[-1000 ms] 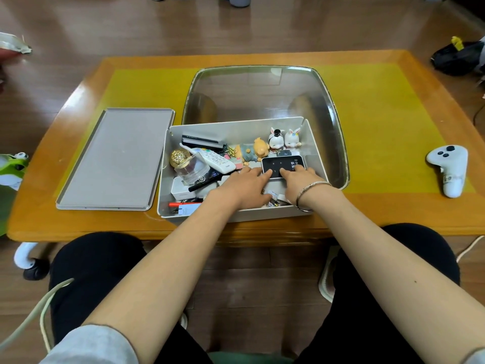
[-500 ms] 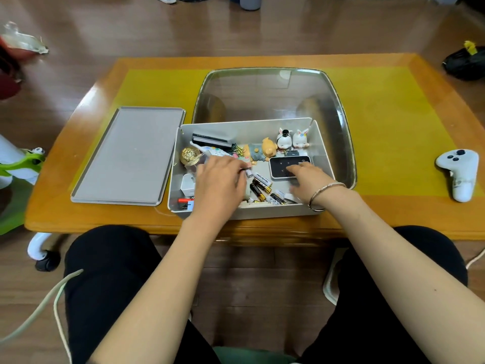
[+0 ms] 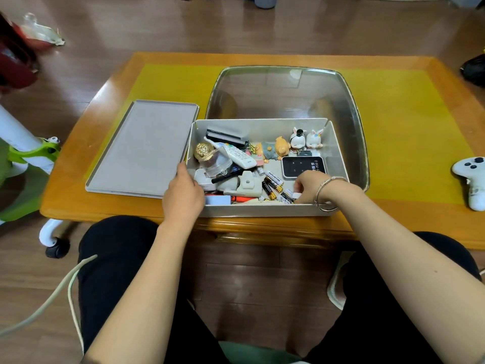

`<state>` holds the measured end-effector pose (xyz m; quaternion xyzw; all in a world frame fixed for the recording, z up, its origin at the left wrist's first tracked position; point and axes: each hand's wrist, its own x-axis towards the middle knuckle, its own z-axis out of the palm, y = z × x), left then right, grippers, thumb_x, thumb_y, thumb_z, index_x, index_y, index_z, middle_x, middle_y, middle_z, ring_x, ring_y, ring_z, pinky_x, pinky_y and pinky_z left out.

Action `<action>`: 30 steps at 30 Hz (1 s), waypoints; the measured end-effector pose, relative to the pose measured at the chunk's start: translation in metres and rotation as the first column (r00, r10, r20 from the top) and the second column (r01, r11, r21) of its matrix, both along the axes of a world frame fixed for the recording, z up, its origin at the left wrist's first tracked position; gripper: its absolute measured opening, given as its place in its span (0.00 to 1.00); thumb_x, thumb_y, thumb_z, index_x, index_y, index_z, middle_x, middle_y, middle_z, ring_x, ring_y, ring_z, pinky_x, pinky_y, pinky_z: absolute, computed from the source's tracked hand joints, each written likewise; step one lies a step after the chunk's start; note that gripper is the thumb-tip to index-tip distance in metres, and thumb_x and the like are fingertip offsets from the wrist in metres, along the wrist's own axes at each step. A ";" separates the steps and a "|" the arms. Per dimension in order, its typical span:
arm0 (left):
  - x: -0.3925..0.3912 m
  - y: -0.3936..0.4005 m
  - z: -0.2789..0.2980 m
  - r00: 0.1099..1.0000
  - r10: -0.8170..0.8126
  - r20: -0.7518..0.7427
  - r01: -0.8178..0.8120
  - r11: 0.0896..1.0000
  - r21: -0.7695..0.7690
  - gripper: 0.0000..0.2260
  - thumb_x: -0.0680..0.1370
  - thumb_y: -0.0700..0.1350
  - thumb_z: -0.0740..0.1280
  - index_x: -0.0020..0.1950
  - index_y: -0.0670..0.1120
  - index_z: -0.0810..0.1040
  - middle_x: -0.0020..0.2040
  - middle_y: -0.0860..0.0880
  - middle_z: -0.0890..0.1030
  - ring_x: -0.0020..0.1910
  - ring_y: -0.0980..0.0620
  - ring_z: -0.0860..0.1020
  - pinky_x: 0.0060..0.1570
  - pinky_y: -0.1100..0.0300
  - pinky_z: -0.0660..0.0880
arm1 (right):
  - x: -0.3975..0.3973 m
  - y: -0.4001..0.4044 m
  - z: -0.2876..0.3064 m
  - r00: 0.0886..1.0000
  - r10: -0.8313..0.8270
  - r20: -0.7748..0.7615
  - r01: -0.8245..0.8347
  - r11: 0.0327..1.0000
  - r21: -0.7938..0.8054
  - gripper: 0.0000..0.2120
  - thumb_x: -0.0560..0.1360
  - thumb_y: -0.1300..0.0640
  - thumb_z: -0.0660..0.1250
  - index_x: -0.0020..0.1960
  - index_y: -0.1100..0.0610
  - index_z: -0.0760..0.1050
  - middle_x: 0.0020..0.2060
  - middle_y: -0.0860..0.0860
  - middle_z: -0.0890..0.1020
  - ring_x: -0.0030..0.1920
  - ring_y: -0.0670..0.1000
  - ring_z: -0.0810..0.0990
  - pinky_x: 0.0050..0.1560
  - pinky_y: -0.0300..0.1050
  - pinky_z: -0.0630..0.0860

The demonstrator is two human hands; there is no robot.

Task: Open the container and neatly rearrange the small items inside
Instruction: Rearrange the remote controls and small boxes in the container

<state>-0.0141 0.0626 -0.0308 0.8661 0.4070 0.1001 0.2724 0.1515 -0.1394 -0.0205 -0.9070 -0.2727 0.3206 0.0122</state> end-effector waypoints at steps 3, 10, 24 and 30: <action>0.003 0.000 -0.001 1.000 0.012 -0.006 -0.012 0.999 -0.032 0.21 0.78 0.34 0.56 0.71 0.42 0.63 0.56 0.36 0.76 0.53 0.35 0.75 0.44 0.49 0.68 | -0.003 0.001 -0.002 0.997 -0.014 0.078 0.008 0.997 0.082 0.10 0.69 0.55 0.73 0.46 0.60 0.81 0.41 0.52 0.81 0.42 0.51 0.76 0.42 0.41 0.71; 0.005 0.000 -0.004 0.999 0.037 0.009 -0.037 0.999 -0.027 0.20 0.78 0.35 0.57 0.69 0.43 0.64 0.57 0.38 0.76 0.53 0.36 0.75 0.44 0.48 0.71 | 0.008 0.006 0.011 0.967 -0.187 0.170 0.078 0.862 0.501 0.05 0.67 0.57 0.77 0.41 0.55 0.82 0.37 0.44 0.78 0.41 0.44 0.74 0.49 0.40 0.69; 0.004 -0.001 -0.006 0.999 0.043 0.026 -0.043 0.999 -0.010 0.17 0.78 0.36 0.58 0.67 0.44 0.65 0.56 0.39 0.77 0.52 0.39 0.76 0.40 0.52 0.68 | 0.038 0.033 0.019 0.906 -0.024 0.424 -0.191 0.868 0.458 0.17 0.66 0.59 0.76 0.54 0.59 0.79 0.50 0.57 0.79 0.54 0.57 0.75 0.53 0.43 0.68; 0.005 -0.002 -0.006 0.998 0.050 0.026 -0.050 0.999 -0.011 0.18 0.78 0.36 0.58 0.67 0.44 0.65 0.56 0.39 0.77 0.52 0.39 0.76 0.40 0.52 0.68 | 0.027 -0.002 0.034 0.940 0.072 0.333 -0.124 0.982 0.139 0.14 0.62 0.49 0.78 0.42 0.50 0.76 0.44 0.52 0.81 0.45 0.54 0.79 0.46 0.43 0.75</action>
